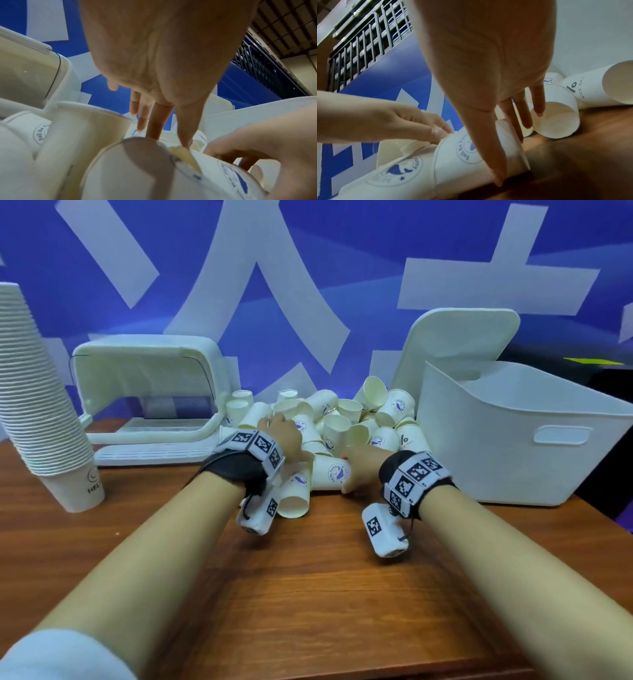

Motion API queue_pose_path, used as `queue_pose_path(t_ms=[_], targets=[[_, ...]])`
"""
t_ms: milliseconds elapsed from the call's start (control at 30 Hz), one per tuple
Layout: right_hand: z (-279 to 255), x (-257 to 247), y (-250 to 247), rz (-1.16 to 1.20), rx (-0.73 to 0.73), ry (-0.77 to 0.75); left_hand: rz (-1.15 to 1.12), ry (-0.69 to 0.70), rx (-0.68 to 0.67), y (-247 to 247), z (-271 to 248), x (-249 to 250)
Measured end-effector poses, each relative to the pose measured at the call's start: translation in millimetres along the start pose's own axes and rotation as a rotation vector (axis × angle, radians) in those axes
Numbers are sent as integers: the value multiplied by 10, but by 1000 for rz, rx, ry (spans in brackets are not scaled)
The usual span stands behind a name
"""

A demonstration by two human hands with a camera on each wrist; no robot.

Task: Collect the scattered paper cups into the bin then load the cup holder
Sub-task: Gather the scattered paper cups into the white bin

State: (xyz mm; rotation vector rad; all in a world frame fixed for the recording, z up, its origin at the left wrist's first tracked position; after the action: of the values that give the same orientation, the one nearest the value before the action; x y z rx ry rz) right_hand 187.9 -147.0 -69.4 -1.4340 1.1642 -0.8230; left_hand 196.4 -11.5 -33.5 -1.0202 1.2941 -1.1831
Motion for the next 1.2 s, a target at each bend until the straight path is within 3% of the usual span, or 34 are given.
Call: queue_pose_path(t_ms=[167, 367, 533, 667, 800, 933, 1067, 1200], targets=[[-41, 34, -21, 29, 6, -27, -66, 24, -49, 101, 65, -23], [-156, 148, -322, 141, 147, -53, -225, 61, 84, -175, 21, -19], [-268, 303, -528, 125, 181, -31, -417, 105, 32, -381, -57, 20], [-424, 462, -762, 151, 227, -8, -587, 98, 91, -584, -89, -13], [-725, 605, -1242, 291, 408, -68, -1006, 73, 102, -762, -6, -62], [-1102, 793, -1675, 409, 656, -134, -1410, 90, 269, -1106, 45, 74], [-1334, 1340, -1906, 579, 935, 31, -1780, 64, 433, -1339, 155, 479], [-1382, 1942, -1845, 742, 1050, 234, -1835, 112, 453, -1509, 336, 1158]])
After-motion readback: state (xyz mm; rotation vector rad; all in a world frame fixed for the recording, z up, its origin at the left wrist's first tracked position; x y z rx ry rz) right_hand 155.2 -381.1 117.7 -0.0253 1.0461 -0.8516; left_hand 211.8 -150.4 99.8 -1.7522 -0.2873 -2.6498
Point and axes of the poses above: each hand's wrist, its own z-axis towards the middle knuckle, its own y-axis out of the palm, x = y × z, the point moved 8 cm from there along z, towards the middle knuckle, and after that the axes turned 1 degree about z, right-handed, at the moved point
